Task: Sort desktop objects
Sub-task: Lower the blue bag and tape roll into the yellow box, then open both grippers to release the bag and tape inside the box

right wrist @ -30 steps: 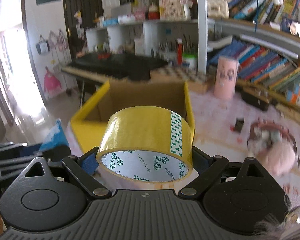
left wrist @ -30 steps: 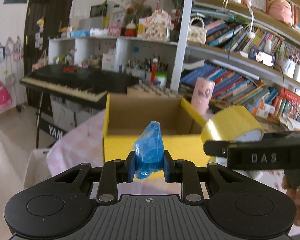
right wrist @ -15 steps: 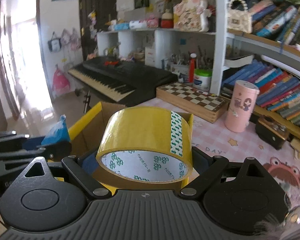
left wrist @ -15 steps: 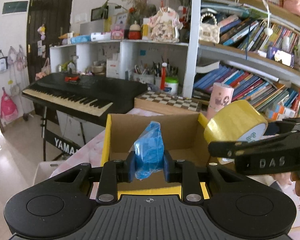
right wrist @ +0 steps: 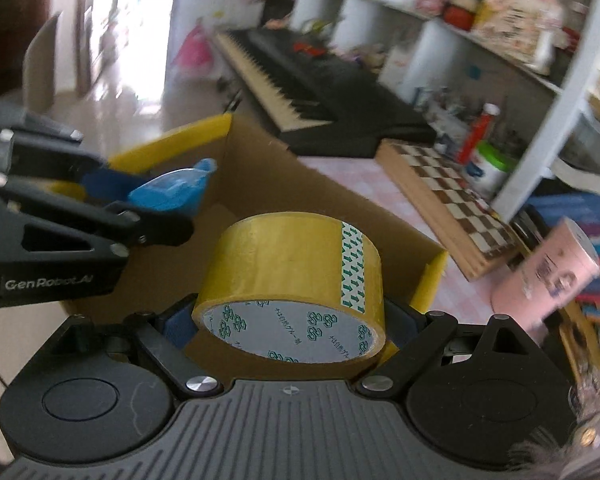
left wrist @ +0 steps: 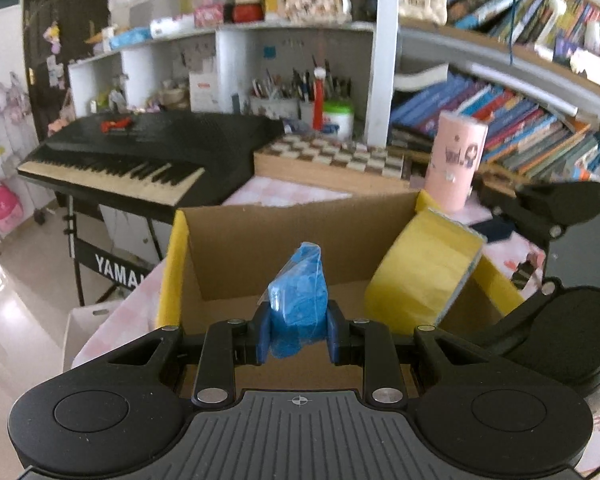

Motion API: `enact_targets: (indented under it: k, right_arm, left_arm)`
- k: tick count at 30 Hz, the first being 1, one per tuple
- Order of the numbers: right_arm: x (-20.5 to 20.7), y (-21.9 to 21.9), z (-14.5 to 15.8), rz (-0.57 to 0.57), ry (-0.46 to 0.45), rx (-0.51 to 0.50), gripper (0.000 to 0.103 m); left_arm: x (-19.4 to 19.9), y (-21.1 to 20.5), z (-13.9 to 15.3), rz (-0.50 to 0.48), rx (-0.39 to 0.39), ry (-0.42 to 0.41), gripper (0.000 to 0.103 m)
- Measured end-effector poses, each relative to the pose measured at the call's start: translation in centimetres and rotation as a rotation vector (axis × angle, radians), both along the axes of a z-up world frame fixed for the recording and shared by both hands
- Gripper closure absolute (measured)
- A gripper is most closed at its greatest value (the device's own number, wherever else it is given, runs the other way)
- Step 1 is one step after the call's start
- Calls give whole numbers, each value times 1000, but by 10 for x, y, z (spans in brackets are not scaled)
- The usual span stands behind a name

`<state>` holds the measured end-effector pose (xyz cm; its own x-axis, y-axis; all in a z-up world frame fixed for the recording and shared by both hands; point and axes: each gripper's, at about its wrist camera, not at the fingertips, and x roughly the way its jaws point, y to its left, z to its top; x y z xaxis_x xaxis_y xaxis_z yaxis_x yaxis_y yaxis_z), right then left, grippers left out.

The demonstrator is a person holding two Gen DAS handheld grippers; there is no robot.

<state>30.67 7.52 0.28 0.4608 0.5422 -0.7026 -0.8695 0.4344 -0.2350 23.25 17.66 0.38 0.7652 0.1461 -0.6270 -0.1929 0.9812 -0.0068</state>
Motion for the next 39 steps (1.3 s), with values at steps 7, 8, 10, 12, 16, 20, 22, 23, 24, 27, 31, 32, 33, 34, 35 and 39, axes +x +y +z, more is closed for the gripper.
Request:
enact_targets:
  k: [7,8,10,12,16,20,22,23,24,27,31,32,33,34,35,39]
  right_arm:
    - [27,25,-14,115,-33,-132,10]
    - [30,29,-17,132,-37,-151,10]
    - [36,35,-22,164,-39,-189,10]
    - [38,40,-28,196,-39,-229,10]
    - [44,45,-34,220,-16,-266,10]
    - [48,51,-37,235,-6,-287,10]
    - [49,51,-37,237,-5,-283,10]
    - [49,51,-37,235,-3,-279,10]
    - [49,51,-36,232,-5,-271,10]
    - [50,49,-34,212,0,-240,9]
    - [44,43,-29,190,-37,-208,5]
    - [44,41,-27,182,-41,-193,5]
    - [42,37,-23,170,-44,-167,4]
    - [41,34,-19,155,-47,-147,4]
    - [39,30,-15,132,-57,-123,4]
    - [27,9,5,46,-95,-17,4]
  left_arm:
    - [28,1,-8,-25,11,62,78]
    - [33,1,-10,-24,12,76,78]
    - [39,1,-15,-25,11,108,78]
    - [43,1,-20,-22,16,136,78]
    - [47,-2,-20,-23,32,157,77]
    - [49,-3,-20,-28,32,170,77]
    - [47,-1,-19,-29,10,166,77]
    - [46,1,-18,-24,-4,158,76]
    - [44,2,-17,-22,-18,145,74]
    - [39,4,-16,-11,-26,115,62]
    - [27,5,-8,22,8,47,35]
    - [24,5,-6,25,11,30,31]
    - [20,4,-3,29,13,16,29]
    - [16,4,0,40,13,-2,29]
    - [12,5,3,52,12,-21,26]
    - [-11,3,18,82,3,-104,19]
